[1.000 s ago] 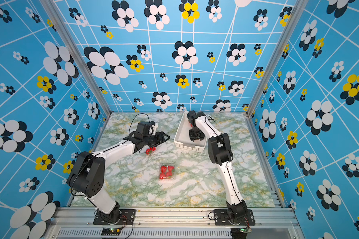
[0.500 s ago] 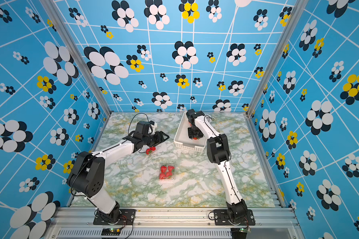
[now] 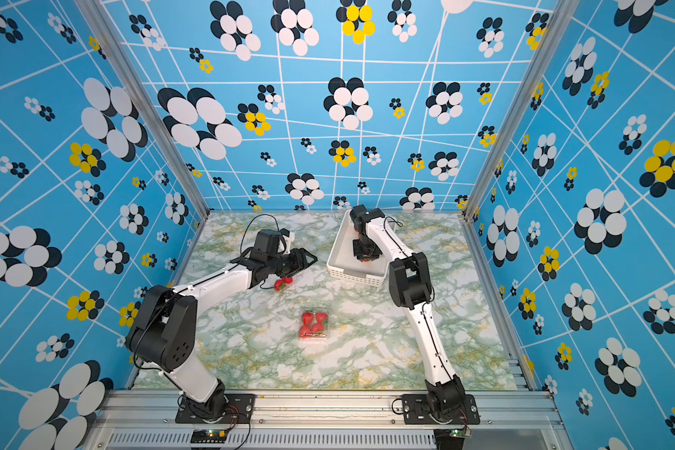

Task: Pack strawberries into containers
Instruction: Pick up the strawberry from the basket.

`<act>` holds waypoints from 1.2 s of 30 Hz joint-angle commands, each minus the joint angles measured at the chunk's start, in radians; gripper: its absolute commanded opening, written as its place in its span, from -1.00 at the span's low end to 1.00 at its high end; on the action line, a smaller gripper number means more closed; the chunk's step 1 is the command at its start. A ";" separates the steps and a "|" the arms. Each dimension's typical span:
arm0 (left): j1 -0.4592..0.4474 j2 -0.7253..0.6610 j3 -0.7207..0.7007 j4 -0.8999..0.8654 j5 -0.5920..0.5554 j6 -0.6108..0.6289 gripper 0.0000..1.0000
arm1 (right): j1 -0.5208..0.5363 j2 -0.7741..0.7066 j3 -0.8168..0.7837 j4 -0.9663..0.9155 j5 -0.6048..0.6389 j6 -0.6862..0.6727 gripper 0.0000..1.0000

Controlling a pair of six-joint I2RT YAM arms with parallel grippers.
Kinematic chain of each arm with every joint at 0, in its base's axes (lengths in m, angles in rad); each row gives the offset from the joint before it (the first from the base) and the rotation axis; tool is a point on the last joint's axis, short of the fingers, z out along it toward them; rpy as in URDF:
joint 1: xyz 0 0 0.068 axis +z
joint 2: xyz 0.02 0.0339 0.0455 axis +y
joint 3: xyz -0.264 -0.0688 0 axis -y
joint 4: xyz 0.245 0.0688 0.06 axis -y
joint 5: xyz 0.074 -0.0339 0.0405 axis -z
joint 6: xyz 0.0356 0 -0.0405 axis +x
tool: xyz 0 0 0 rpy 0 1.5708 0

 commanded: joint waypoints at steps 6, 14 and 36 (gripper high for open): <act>0.029 -0.064 -0.038 -0.007 0.002 0.008 0.25 | 0.006 -0.117 -0.072 0.068 -0.049 0.004 -0.58; 0.053 -0.115 -0.069 -0.025 -0.006 0.018 0.26 | 0.022 -0.192 -0.085 0.071 -0.070 0.013 -0.59; 0.258 -0.388 -0.261 -0.145 -0.031 0.050 0.27 | 0.265 -0.250 0.007 0.053 -0.241 0.016 -0.57</act>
